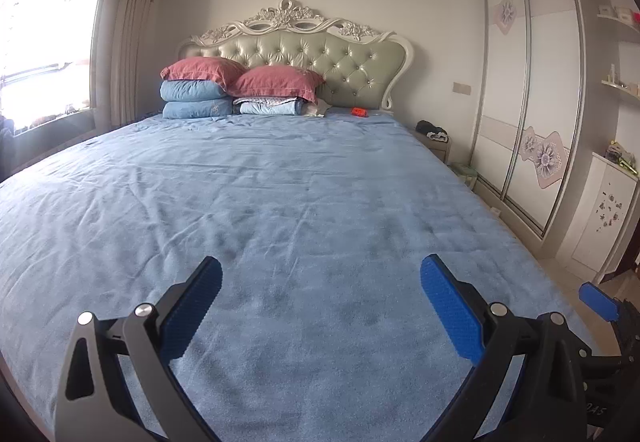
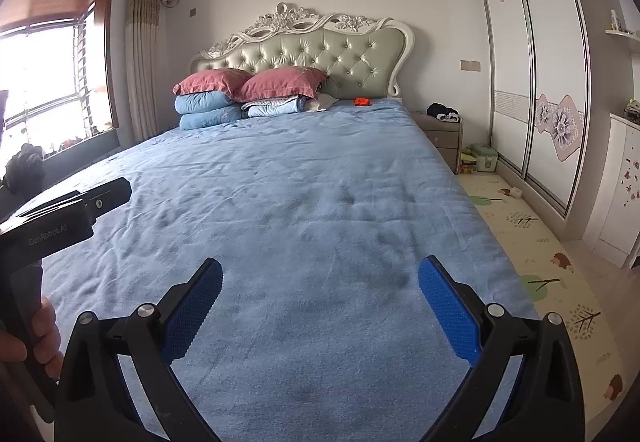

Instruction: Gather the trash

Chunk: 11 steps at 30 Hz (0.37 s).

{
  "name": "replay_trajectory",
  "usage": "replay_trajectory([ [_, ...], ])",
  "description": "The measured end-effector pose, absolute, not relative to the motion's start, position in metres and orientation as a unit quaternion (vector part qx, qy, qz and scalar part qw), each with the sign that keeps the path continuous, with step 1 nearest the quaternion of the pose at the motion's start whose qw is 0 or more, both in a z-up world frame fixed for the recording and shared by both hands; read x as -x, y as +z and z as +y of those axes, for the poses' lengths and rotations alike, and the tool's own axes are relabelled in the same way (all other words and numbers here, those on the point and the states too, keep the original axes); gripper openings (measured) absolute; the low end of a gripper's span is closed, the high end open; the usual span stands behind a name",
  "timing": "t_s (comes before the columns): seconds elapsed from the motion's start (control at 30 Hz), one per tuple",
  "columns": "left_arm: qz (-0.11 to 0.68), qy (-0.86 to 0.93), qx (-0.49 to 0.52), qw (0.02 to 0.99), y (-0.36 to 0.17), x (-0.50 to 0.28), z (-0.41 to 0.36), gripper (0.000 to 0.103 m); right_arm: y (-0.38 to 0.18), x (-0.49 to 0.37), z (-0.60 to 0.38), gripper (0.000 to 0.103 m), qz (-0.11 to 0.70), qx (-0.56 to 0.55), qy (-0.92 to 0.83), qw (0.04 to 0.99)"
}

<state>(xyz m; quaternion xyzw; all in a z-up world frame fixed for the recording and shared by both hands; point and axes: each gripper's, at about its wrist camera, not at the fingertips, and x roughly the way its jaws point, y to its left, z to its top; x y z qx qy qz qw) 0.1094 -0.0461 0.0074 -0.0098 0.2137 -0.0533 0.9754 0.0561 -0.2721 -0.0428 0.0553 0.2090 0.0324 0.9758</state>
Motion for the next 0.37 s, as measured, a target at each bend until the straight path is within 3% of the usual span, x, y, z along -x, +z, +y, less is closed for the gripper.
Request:
replay_trajectory([
  [0.37,0.213,-0.063,-0.009,0.975,0.009,-0.108,-0.055,0.099,-0.04,-0.057,-0.271,0.095,0.205,-0.058,0.034,0.976],
])
